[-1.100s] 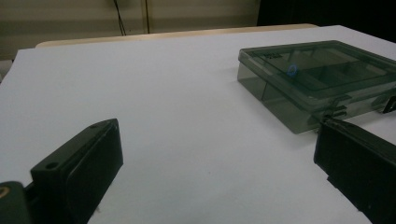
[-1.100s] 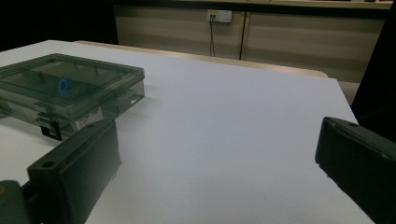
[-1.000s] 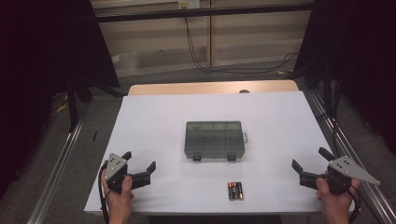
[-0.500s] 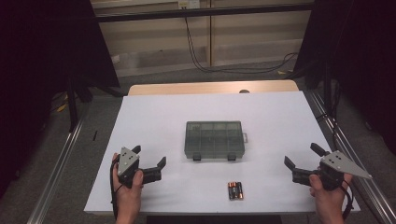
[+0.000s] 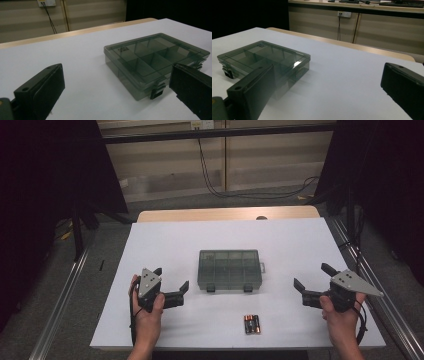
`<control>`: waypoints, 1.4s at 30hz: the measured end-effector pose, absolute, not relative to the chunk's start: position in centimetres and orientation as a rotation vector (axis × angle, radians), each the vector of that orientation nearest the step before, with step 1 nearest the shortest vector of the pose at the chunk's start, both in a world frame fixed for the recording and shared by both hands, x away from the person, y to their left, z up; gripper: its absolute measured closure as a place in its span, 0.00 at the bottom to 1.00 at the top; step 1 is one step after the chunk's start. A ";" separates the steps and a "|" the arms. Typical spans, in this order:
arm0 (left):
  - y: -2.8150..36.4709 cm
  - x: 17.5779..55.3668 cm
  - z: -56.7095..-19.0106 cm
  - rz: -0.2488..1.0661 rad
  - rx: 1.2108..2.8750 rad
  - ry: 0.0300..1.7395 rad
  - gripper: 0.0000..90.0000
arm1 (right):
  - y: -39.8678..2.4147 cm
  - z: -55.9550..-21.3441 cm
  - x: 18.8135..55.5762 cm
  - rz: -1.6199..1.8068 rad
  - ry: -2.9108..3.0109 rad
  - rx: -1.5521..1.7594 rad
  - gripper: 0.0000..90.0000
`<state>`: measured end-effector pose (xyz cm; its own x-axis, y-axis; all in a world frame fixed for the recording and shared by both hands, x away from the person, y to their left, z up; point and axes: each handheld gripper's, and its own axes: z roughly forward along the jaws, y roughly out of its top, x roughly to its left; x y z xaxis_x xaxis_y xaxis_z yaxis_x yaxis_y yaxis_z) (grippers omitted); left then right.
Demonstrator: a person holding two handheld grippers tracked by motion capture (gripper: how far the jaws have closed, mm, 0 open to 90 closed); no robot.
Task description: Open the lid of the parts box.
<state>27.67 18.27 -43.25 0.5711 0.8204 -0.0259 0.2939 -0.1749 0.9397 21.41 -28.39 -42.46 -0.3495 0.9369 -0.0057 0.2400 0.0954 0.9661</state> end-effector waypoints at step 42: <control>14.0 30.8 -43.7 0.452 1.763 0.970 0.62 | -21.5 -41.9 27.5 1.320 1.837 1.082 0.70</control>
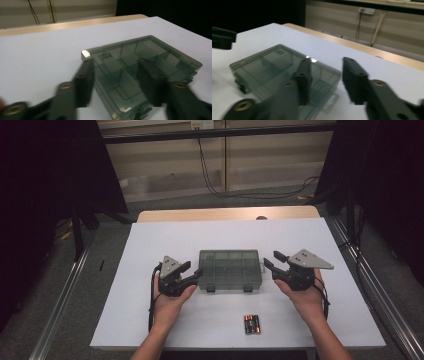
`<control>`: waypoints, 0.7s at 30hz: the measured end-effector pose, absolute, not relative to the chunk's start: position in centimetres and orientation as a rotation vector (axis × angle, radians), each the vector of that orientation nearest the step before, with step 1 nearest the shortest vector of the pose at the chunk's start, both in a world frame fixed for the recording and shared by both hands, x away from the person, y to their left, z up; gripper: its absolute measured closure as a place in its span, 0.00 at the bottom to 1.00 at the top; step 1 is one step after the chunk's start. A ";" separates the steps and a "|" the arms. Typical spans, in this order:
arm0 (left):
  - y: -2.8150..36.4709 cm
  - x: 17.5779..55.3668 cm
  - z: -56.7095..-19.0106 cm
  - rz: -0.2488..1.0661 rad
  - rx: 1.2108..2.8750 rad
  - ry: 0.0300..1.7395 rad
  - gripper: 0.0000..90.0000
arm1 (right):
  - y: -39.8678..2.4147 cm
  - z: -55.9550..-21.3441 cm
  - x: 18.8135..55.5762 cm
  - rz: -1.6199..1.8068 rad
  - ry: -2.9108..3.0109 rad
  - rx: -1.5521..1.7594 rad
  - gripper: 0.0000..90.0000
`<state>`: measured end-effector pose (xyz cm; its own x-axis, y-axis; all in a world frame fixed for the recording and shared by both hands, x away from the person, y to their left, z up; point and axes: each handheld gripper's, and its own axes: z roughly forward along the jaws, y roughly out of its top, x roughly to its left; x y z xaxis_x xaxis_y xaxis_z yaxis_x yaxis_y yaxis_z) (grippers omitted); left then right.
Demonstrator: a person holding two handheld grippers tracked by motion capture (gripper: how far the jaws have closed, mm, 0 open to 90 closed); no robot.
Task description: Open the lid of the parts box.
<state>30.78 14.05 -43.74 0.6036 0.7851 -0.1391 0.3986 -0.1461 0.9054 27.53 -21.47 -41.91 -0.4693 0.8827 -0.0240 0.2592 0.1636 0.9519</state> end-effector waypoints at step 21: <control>16.1 32.1 -46.6 0.285 1.919 1.099 1.00 | -22.3 -45.7 27.5 1.202 2.182 1.127 1.00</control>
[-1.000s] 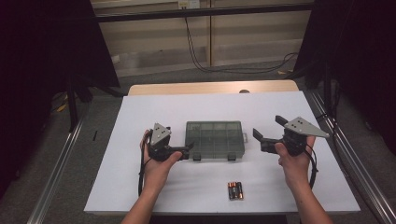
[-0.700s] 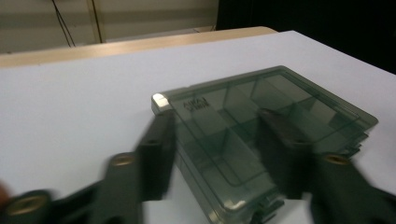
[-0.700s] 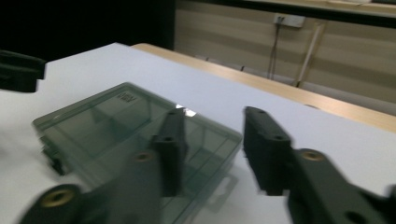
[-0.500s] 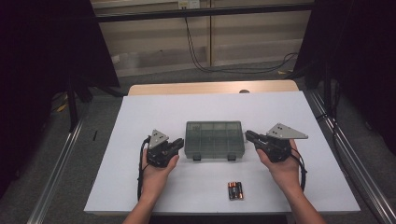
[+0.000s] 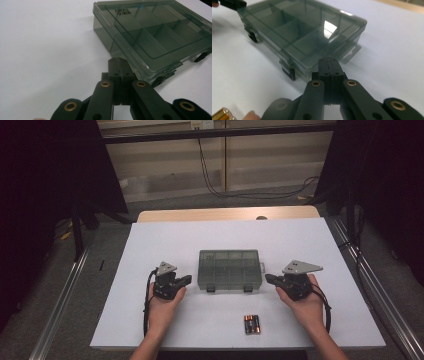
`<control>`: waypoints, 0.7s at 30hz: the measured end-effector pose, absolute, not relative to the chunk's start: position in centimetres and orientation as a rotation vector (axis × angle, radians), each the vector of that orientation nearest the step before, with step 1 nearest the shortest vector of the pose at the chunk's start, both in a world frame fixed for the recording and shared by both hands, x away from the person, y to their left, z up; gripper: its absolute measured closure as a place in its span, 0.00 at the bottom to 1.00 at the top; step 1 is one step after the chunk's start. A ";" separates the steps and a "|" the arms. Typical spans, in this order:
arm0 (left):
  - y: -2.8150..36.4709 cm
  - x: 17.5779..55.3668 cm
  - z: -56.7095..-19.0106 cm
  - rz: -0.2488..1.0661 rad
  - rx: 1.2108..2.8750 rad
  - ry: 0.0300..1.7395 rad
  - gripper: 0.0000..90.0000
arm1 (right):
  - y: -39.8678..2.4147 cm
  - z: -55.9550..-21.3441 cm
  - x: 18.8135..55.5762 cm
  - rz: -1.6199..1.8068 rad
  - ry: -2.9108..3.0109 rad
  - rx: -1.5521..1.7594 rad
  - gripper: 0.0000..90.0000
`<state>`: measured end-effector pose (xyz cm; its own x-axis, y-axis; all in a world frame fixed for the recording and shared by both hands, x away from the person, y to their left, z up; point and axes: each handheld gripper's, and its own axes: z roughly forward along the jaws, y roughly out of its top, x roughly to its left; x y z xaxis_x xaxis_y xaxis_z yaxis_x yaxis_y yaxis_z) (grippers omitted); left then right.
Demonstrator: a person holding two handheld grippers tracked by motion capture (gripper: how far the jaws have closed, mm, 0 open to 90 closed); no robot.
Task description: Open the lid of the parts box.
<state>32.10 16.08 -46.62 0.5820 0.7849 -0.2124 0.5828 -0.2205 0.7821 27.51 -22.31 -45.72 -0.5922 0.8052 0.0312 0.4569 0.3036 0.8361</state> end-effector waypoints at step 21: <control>15.1 32.4 -47.7 0.192 1.984 1.075 1.00 | -21.7 -47.2 27.8 1.124 2.329 1.134 1.00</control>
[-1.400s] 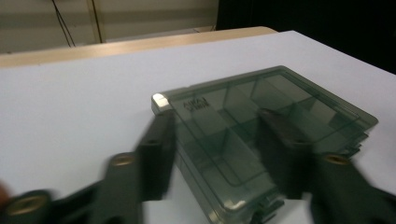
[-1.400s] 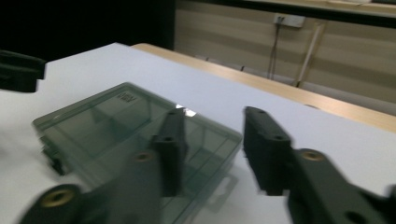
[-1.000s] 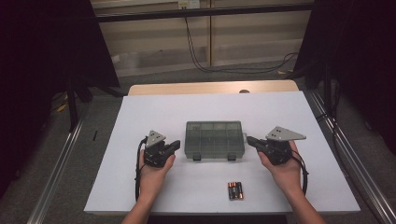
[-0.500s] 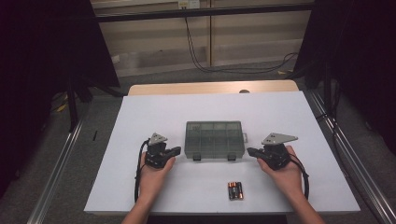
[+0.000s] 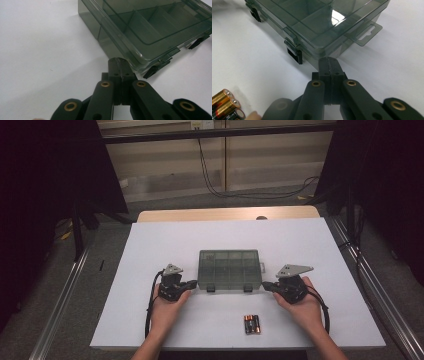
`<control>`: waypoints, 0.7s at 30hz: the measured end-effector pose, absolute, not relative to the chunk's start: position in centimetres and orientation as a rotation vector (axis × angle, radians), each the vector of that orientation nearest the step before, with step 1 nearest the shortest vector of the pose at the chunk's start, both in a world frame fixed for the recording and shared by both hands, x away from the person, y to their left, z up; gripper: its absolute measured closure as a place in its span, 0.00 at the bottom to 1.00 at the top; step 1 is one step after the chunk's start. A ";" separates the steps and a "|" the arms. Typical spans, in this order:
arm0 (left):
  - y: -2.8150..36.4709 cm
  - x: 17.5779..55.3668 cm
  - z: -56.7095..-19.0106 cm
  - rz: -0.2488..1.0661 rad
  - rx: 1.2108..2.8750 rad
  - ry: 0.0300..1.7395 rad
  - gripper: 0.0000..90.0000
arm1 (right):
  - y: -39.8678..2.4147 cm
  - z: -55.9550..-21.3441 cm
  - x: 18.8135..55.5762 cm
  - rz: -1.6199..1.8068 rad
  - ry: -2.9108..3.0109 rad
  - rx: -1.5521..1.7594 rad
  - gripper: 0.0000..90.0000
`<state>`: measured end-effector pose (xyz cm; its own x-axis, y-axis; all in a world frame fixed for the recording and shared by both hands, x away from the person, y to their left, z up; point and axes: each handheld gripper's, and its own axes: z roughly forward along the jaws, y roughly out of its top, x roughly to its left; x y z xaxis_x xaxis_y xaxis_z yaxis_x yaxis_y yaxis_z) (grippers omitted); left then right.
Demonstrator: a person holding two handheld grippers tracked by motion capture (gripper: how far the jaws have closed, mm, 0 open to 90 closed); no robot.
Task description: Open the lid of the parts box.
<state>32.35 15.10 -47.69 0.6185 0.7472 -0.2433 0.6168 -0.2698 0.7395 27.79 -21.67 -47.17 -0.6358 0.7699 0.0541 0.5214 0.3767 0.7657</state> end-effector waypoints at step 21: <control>15.1 32.4 -47.8 0.181 1.969 1.079 1.00 | -21.7 -46.6 27.7 1.171 2.299 1.115 1.00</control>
